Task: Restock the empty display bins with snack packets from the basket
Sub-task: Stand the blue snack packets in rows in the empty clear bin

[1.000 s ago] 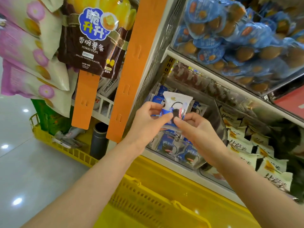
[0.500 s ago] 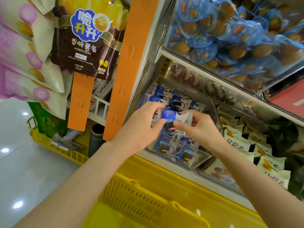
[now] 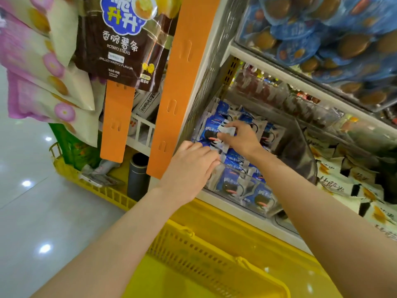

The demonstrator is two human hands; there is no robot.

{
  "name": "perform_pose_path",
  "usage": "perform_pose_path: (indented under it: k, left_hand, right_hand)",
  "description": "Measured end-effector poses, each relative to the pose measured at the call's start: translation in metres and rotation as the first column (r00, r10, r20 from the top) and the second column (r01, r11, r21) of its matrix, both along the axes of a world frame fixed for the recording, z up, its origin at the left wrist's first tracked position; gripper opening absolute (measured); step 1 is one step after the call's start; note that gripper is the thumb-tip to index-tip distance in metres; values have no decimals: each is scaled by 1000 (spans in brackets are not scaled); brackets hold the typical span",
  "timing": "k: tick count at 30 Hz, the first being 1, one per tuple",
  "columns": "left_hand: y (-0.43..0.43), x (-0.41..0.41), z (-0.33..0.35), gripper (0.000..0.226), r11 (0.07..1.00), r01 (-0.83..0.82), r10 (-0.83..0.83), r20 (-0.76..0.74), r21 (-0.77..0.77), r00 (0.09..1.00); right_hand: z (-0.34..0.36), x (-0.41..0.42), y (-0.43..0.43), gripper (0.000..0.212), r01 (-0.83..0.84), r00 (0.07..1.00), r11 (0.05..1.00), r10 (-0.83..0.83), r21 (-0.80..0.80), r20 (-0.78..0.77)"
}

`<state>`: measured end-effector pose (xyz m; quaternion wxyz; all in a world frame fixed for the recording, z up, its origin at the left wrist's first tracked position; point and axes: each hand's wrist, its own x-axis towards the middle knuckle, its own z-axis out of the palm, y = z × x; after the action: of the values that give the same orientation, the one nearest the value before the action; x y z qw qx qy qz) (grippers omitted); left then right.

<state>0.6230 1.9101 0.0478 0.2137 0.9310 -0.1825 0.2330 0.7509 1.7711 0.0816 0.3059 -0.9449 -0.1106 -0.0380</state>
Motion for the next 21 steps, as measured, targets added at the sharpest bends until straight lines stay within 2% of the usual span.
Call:
perform_pose_path:
  k: [3,7,11,12,15,17,19,21]
  left_hand:
    - [0,2,-1,31,1000,-14,13,32,22,999]
    - [-1,2,-1,30,1000,-13,13,29,3,999]
    - [-3,-4,4,25,989,-4,-2,-43,-147,999]
    - [-3,-8,4,26,982,-1,-10,-59,-188,998]
    - [-4,-26,-4,31,976,16,-32,-69,-219,997]
    - [-4,-42,-16,31,973,1,-14,-59,-230,998]
    - [0,-63,-34,27,969,-37,27,-47,-243,999]
    - [9,-83,-60,24,966,-105,87,-88,-236,992]
  right_hand:
    - [-7,6,5,36,54,997,998,-54,-11,58]
    - [-4,1,6,38,72,992,992,-61,-102,108]
    - [6,-41,0,36,26,970,999,-17,-33,244]
    - [6,-58,-3,35,0,968,999,8,-33,250]
    - [-8,-114,-19,35,-113,960,978,153,-176,233]
    - [-21,-146,-33,36,-184,927,955,247,-233,281]
    - [-39,-173,-49,33,-218,888,945,296,-244,353]
    - [-67,-198,-65,30,-238,885,947,302,-215,353]
